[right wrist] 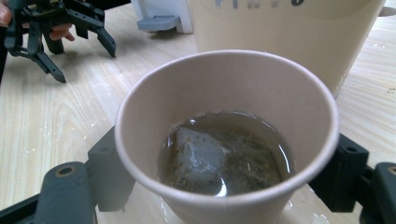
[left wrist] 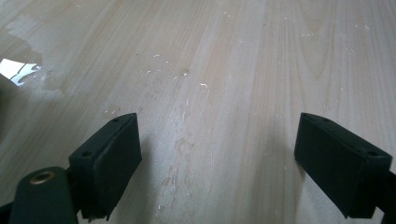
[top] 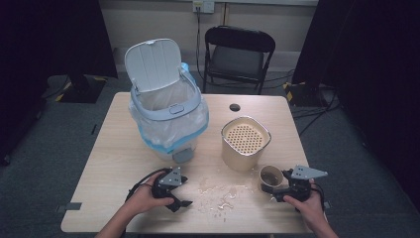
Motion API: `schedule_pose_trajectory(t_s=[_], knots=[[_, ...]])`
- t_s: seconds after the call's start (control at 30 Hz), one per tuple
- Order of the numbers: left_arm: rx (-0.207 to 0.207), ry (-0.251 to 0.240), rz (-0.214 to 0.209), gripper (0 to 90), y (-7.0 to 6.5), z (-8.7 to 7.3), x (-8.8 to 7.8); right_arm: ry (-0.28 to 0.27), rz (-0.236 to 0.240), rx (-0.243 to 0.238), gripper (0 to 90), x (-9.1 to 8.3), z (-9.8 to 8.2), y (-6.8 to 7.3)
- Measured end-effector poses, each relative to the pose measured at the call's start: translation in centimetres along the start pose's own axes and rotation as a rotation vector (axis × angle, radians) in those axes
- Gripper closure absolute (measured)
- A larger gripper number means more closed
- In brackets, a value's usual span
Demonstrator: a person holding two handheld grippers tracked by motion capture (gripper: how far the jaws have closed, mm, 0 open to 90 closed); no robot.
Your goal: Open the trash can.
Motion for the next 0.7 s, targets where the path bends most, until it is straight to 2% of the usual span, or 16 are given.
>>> schedule_pose_trajectory(t_s=[0.7], knots=[[0.001, 0.000, -0.001, 14.0, 0.01, 0.00, 0.00, -0.012, -0.024, -0.014, 25.7, -0.12, 0.09, -0.11]])
Point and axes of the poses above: each handheld gripper's, and its own axes: x roughly forward along the jaws, z roughly out of its top, y roughly to its left, the point moved 9 cm from there along x, roughly forward along the jaws, and after that the axes turned 11 degrees about -z, right-handed, at the moved point
